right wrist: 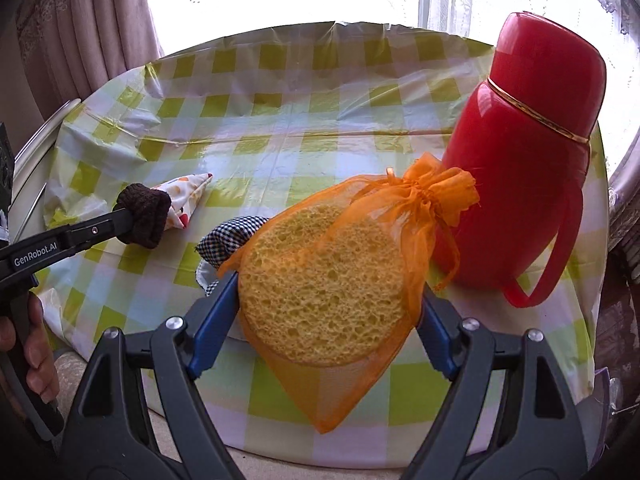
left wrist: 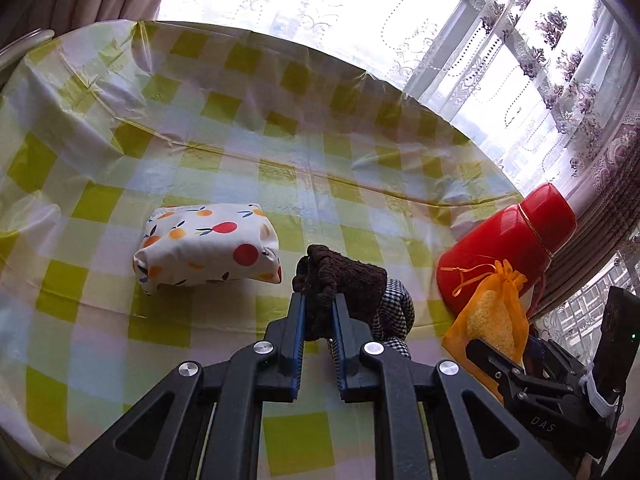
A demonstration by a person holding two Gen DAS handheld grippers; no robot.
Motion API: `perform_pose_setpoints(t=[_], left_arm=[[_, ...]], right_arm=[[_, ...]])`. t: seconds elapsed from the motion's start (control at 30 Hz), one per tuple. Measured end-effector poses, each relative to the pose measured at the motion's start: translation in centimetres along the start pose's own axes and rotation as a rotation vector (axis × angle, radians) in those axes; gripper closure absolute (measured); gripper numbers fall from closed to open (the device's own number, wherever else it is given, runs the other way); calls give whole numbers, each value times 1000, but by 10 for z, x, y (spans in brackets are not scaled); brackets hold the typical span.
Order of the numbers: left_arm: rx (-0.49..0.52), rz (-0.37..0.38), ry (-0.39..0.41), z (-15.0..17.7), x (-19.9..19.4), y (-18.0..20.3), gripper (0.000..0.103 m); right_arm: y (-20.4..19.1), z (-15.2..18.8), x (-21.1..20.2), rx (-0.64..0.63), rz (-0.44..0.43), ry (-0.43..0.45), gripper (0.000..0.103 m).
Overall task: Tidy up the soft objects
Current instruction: 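Carry the brown knit piece and orange mesh bag into the white box and open both tools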
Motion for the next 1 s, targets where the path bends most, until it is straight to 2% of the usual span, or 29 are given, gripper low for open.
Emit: perform_pose_setpoints(t=[0.2, 0.57, 1.0], left_arm=[[52, 48, -44, 29, 5, 39, 90], [134, 120, -116, 77, 19, 105, 90], [242, 251, -242, 136, 45, 192, 90]], right_arm=[[25, 30, -10, -2, 45, -27, 19], [77, 64, -37, 37, 97, -30, 19], [215, 117, -68, 184, 262, -69, 19]])
Point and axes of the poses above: each gripper's, at about its wrist camera, not at the fingertips, and x roughly the way its jaws point, y to its right, z to its underside, the point moved 7 cm from there along x, roughly the way its jaws point, and after that the axes turned 12 degrees about z, right-handed, at the moved point
